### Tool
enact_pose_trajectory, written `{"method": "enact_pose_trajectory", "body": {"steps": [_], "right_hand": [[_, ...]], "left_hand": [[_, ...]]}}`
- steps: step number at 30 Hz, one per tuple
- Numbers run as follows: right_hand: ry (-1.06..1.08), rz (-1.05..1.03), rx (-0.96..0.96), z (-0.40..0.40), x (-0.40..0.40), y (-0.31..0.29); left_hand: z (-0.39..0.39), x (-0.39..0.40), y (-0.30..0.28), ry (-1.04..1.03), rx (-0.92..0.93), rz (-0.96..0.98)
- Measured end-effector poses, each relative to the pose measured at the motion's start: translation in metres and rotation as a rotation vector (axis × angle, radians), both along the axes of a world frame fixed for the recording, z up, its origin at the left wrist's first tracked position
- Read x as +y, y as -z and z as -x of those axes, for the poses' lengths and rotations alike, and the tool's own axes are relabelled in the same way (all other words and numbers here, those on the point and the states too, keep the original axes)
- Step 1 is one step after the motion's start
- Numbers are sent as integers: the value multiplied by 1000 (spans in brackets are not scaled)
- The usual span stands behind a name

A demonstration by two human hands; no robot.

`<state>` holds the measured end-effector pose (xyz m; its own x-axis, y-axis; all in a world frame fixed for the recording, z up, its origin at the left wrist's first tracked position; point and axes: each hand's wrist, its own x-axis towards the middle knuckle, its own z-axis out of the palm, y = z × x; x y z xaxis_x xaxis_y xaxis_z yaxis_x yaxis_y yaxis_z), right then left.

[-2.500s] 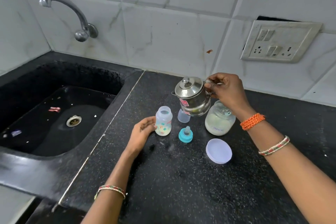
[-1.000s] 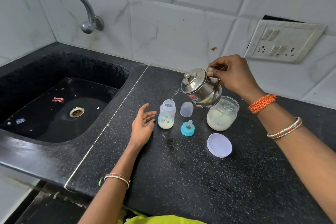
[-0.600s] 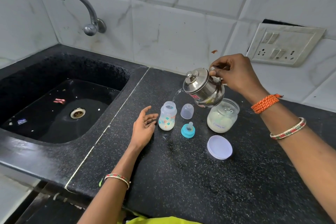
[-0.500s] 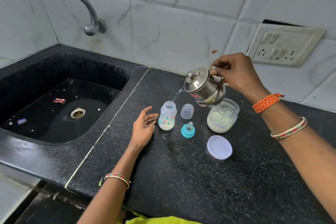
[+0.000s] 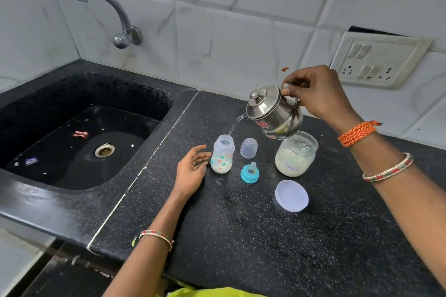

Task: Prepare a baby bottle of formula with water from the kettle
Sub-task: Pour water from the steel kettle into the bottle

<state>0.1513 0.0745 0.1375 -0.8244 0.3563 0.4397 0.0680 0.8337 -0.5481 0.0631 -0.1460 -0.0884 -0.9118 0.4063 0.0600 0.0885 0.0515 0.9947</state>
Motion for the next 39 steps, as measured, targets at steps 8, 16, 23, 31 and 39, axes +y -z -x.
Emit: {"method": "enact_pose_trajectory", "body": {"steps": [8, 16, 23, 31, 39], "right_hand": [[5, -8, 1, -1, -2, -5], [9, -4, 8, 0, -3, -8], [-1, -8, 19, 1, -2, -10], [-8, 8, 24, 3, -2, -6], [-1, -2, 7, 6, -4, -1]], "left_hand": [[2, 0, 3, 4, 2, 5], [3, 0, 5, 8, 6, 4], [3, 1, 6, 4, 10, 4], [3, 1, 6, 8, 8, -8], [3, 1, 5, 18, 10, 0]]}}
